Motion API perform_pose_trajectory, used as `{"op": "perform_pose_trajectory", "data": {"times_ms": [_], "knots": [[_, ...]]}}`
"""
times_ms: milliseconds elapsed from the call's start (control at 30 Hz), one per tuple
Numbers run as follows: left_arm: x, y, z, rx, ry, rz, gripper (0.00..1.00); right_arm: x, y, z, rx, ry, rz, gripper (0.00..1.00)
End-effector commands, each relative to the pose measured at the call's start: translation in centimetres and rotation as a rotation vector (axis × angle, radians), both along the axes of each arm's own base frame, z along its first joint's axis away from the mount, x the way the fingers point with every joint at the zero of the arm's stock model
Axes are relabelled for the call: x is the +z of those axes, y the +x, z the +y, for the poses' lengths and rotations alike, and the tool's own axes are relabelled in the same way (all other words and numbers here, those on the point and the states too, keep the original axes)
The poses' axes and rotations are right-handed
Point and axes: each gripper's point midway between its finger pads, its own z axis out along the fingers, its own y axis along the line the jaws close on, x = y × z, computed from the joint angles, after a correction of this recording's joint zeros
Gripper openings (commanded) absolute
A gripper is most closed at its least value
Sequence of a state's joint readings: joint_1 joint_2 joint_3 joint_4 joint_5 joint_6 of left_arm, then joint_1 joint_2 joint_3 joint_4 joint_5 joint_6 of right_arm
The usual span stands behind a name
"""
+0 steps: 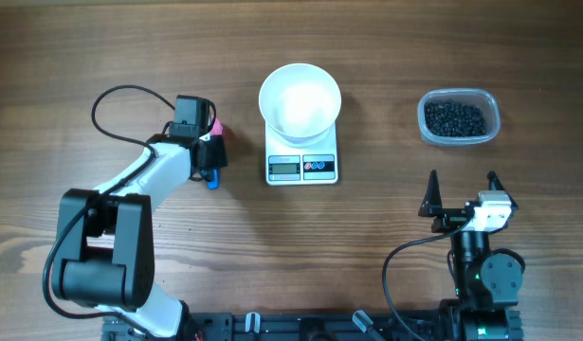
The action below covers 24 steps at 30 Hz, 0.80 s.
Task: Scoop item into bowl and weigh 150g on scale
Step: 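Close the left gripper on the blue handle of the pink scoop, then lift the pink scoop with the left gripper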
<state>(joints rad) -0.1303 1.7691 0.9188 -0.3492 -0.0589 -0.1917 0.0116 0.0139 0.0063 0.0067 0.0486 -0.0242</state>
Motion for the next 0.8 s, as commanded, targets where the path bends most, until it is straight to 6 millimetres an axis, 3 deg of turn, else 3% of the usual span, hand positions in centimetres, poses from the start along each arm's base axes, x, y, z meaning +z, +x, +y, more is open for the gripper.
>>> {"op": "perform_pose_trajectory", "data": {"times_ms": [0, 100, 233, 367, 400, 567, 667, 767], "knots": [[-0.8, -0.8, 0.3, 0.003, 0.014, 0.03, 0.15, 0.0, 0.0, 0.2, 0.008, -0.001, -0.002, 1.0], [-0.3, -0.6, 0.3, 0.003, 0.012, 0.016, 0.15, 0.0, 0.0, 0.2, 0.008, -0.001, -0.002, 1.0], [2.0, 0.1, 0.2, 0.018, -0.003, -0.052, 0.15, 0.0, 0.0, 0.2, 0.008, -0.001, -0.002, 1.0], [6.6, 1.3, 0.2, 0.091, -0.055, -0.181, 0.12, 0.0, 0.0, 0.2, 0.008, -0.001, -0.002, 1.0], [8.8, 2.1, 0.3, 0.129, -0.082, -0.24, 0.09, 0.0, 0.0, 0.2, 0.008, -0.001, -0.002, 1.0], [15.8, 4.7, 1.3, 0.33, -0.248, -0.41, 0.04, 0.0, 0.0, 0.2, 0.008, -0.001, -0.002, 0.99], [18.3, 6.1, 0.8, 0.355, -0.384, -0.47, 0.04, 0.0, 0.0, 0.2, 0.008, -0.001, -0.002, 1.0], [19.7, 7.0, 0.5, 0.39, -0.502, -0.508, 0.04, 0.0, 0.0, 0.2, 0.008, -0.001, -0.002, 1.0]]}}
